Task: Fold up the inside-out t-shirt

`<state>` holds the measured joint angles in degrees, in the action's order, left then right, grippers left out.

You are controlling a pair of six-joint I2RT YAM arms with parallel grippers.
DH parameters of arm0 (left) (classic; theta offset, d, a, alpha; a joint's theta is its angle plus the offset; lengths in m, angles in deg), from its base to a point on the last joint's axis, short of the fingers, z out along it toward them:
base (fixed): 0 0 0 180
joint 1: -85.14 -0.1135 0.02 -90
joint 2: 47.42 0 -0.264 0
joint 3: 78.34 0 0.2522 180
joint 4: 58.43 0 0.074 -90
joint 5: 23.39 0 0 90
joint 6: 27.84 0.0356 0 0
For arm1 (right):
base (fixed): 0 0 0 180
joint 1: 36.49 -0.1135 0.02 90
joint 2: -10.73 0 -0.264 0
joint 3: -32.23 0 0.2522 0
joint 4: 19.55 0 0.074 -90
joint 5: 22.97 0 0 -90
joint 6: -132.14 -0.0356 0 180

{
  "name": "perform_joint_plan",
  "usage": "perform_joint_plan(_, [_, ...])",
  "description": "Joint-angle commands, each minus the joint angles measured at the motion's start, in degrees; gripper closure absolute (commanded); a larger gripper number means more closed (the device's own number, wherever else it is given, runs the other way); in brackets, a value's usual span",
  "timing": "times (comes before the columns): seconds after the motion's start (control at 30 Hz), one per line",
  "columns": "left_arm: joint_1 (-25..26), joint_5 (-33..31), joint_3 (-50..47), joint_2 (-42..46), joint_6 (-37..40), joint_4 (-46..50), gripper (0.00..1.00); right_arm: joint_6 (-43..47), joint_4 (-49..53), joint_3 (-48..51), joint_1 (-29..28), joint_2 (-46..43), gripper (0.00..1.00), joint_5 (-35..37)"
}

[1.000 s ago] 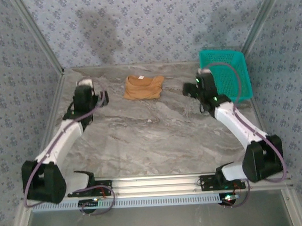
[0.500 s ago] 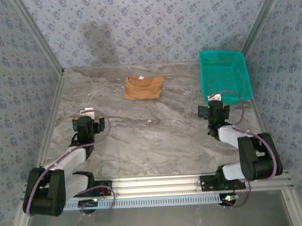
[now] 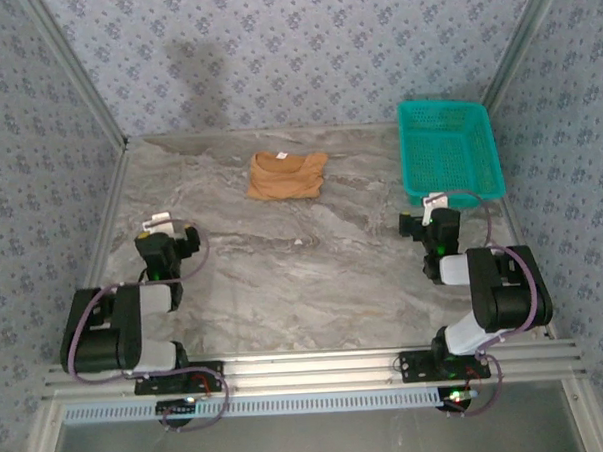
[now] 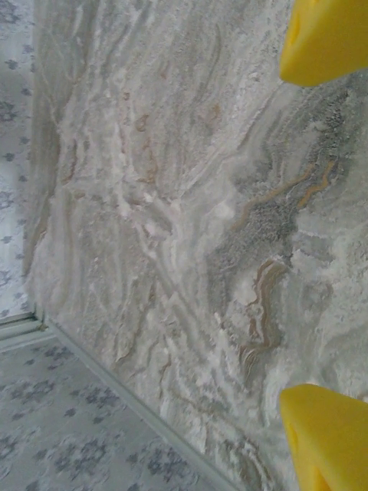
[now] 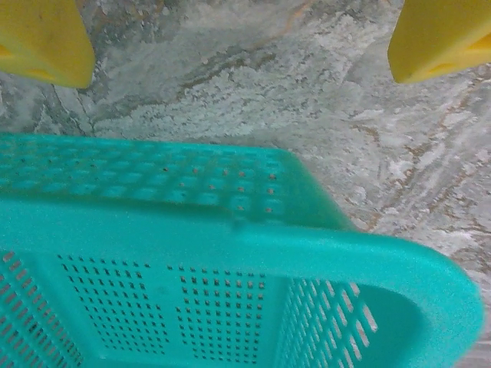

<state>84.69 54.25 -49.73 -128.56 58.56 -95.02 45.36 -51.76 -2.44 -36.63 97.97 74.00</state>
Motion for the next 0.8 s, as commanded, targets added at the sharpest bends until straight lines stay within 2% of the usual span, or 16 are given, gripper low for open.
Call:
perform_joint_plan(0.0, [-0.6, 1.4, 1.2, -6.7, -1.3, -10.8, 0.00, -0.7, -3.4, 0.0, -0.2, 0.0, 0.00, -1.0])
perform_joint_plan(0.03, [-0.6, 1.7, 2.1, -7.2, -1.1, -10.6, 0.00, -0.7, -4.0, 0.1, -0.1, 0.1, 0.00, -1.0])
perform_joint_plan(0.07, [-0.6, 2.2, 3.7, -5.6, -1.3, -4.6, 0.00, -0.7, -3.7, 0.0, -0.2, 0.1, 0.00, -1.0])
perform_joint_plan(0.1, [-0.7, 1.6, 4.8, -5.8, -1.5, -2.4, 0.00, -0.7, -3.7, 0.0, -0.2, 0.1, 0.00, -1.0])
perform_joint_plan(0.13, [-0.5, 1.5, 5.1, -6.8, -1.2, -3.8, 0.00, -0.7, -3.8, 0.0, -0.2, 0.1, 0.00, -1.0])
perform_joint_plan(0.27, [0.6, 1.4, 7.8, -6.4, 0.4, 2.1, 0.00, -0.7, -3.8, 0.0, -0.2, 0.0, 0.00, -1.1])
perform_joint_plan(0.77, [0.6, 3.1, 8.3, -6.7, 1.1, 2.7, 0.00, -0.7, -3.8, 0.0, -0.1, 0.0, 0.00, -1.2])
